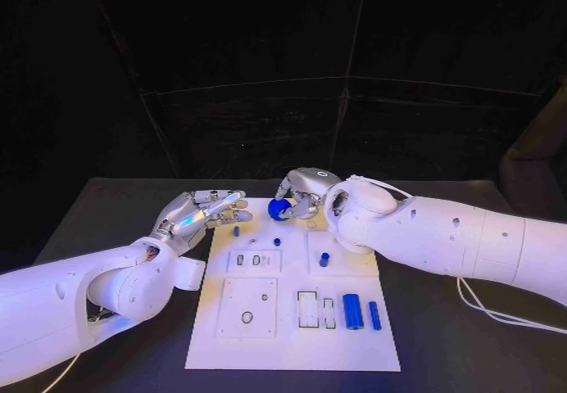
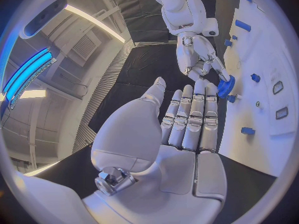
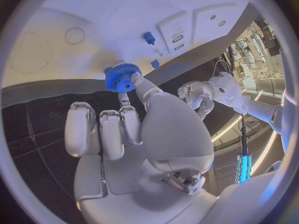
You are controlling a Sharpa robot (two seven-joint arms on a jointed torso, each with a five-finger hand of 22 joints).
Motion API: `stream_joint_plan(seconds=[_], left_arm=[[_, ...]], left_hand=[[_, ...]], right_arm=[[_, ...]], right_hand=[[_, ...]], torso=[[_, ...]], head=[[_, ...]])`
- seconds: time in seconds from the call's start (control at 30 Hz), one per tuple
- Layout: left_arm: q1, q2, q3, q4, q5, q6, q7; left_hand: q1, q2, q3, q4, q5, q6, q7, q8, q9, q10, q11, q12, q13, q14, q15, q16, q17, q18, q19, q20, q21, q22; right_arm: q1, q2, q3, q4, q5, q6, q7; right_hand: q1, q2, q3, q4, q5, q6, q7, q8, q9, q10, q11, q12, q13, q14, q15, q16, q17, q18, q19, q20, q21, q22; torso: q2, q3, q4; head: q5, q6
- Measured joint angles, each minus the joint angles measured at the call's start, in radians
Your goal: Assemble the parts on the task board
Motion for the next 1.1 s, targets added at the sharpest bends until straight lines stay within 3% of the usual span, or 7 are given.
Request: stream_joint_plan(seconds=[0.3,0.73,0.83,0.9,1.03,1.1], left_arm=[[0.0,0.0,0.0,0.001,0.0,0.0,0.0],[0.0,0.003,0.0,0.0,0.0,0.0,0.0],[0.0,0.004,0.0,0.0,0.0,0.0,0.0],[0.0,0.004,0.0,0.0,0.0,0.0,0.0],[0.0,0.003,0.0,0.0,0.0,0.0,0.0],[0.0,0.003,0.0,0.0,0.0,0.0,0.0]], left_hand=[[0.0,0.0,0.004,-0.004,0.0,0.0,0.0,0.0,0.0,0.004,0.004,-0.005,0.0,0.0,0.0,0.0,0.0,0.0,0.0,0.0,0.0,-0.002],[0.0,0.0,0.004,-0.004,0.0,0.0,0.0,0.0,0.0,0.004,0.004,-0.005,0.0,0.0,0.0,0.0,0.0,0.0,0.0,0.0,0.0,-0.002],[0.0,0.0,0.004,-0.004,0.0,0.0,0.0,0.0,0.0,0.004,0.004,-0.005,0.0,0.0,0.0,0.0,0.0,0.0,0.0,0.0,0.0,-0.002],[0.0,0.0,0.004,-0.004,0.0,0.0,0.0,0.0,0.0,0.004,0.004,-0.005,0.0,0.0,0.0,0.0,0.0,0.0,0.0,0.0,0.0,-0.002],[0.0,0.0,0.004,-0.004,0.0,0.0,0.0,0.0,0.0,0.004,0.004,-0.005,0.0,0.0,0.0,0.0,0.0,0.0,0.0,0.0,0.0,-0.002],[0.0,0.0,0.004,-0.004,0.0,0.0,0.0,0.0,0.0,0.004,0.004,-0.005,0.0,0.0,0.0,0.0,0.0,0.0,0.0,0.0,0.0,-0.002]], right_arm=[[-0.024,0.059,-0.001,-0.049,-0.014,0.005,-0.007],[-0.03,0.096,0.0,-0.092,-0.026,0.037,-0.026],[-0.03,0.1,0.0,-0.097,-0.028,0.041,-0.029],[-0.03,0.103,0.0,-0.1,-0.029,0.043,-0.032],[-0.032,0.108,-0.001,-0.106,-0.03,0.051,-0.036],[-0.032,0.109,-0.001,-0.108,-0.03,0.055,-0.038]], right_hand=[[-0.013,0.0,0.005,0.003,0.013,0.0,0.0,-0.009,0.0,0.0,0.0,-0.004,0.0,0.0,0.0,0.0,0.0,0.0,0.0,0.0,0.004,0.0],[-0.021,-0.008,0.007,0.001,0.024,0.007,0.0,-0.021,0.0,-0.002,0.002,-0.008,0.0,0.0,0.0,0.0,0.0,0.0,0.0,0.0,0.004,0.001],[-0.026,-0.014,0.012,0.001,0.024,0.009,-0.001,-0.035,0.0,-0.007,0.007,-0.013,0.0,0.0,0.0,0.0,0.0,0.0,0.0,0.0,0.004,0.001],[-0.041,-0.028,0.015,0.003,0.028,0.013,0.0,-0.065,0.0,-0.016,0.016,-0.022,0.0,0.002,0.006,0.0,0.0,0.0,0.0,0.0,0.004,0.001],[-0.071,-0.046,-0.019,0.011,0.013,-0.074,0.007,-0.098,0.002,-0.026,0.026,-0.036,0.0,0.001,0.018,0.0,0.001,0.0,0.0,0.014,0.004,-0.001],[-0.08,-0.055,-0.033,0.017,0.006,-0.104,0.009,-0.1,-0.002,-0.027,0.027,-0.038,0.0,0.002,0.02,0.0,0.001,0.0,0.0,0.015,0.004,-0.002]], torso=[[0.0,0.0012,-0.0015],[0.001,0.0031,-0.0048],[0.001,0.0035,-0.006],[0.001,0.0036,-0.0063],[0.001,0.0037,-0.0059],[0.001,0.0037,-0.0051]], head=[[0.007,-0.005],[0.01,-0.007],[0.01,-0.007],[0.01,-0.007],[0.009,-0.008],[0.007,-0.008]])
